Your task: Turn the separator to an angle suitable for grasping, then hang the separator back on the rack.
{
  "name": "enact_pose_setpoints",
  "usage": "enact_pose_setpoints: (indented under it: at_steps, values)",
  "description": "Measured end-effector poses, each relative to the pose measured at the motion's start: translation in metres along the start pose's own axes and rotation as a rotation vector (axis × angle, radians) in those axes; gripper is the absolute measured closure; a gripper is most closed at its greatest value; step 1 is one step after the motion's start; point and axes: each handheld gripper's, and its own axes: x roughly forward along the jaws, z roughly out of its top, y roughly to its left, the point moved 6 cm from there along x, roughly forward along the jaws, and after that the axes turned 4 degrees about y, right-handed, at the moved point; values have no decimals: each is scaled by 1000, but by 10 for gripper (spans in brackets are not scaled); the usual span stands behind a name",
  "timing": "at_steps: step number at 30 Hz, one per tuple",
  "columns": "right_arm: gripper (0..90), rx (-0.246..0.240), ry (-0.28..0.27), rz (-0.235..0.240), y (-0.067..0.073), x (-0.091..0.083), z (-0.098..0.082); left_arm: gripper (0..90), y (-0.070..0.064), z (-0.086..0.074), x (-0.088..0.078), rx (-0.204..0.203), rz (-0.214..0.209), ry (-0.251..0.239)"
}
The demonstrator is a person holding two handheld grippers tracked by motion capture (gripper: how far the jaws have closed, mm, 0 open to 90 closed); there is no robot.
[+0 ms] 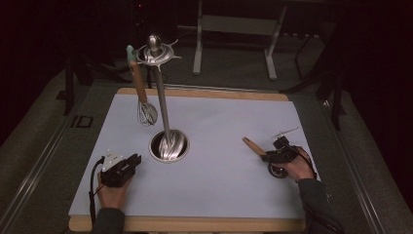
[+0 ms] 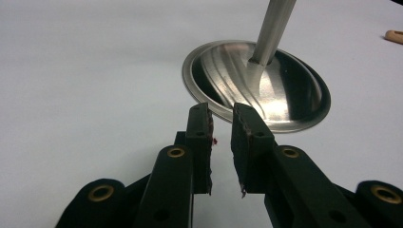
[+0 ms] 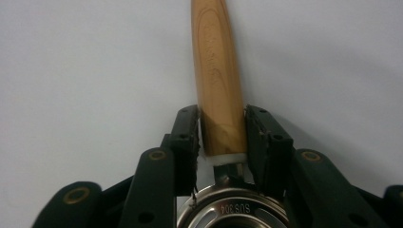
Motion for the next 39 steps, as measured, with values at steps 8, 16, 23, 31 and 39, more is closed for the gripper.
enact_pose_setpoints:
  at_steps: [8,16,23,31,39]
  values:
    - [686,15,24,35,15,0,-3,777,0,0,0,2,2,0]
    - [665,15,35,116,31,-1,-4,777,0,0,0,4,3,1]
    - [670,-6,87,111,30,0,-5,774,0,0,0,4,3,0]
    - [680,-5,156,148,33,1,-1,773,0,0,0,4,5,1]
    - [682,-28,195,153,39,2,6,771,0,0,0,-1,4,-3]
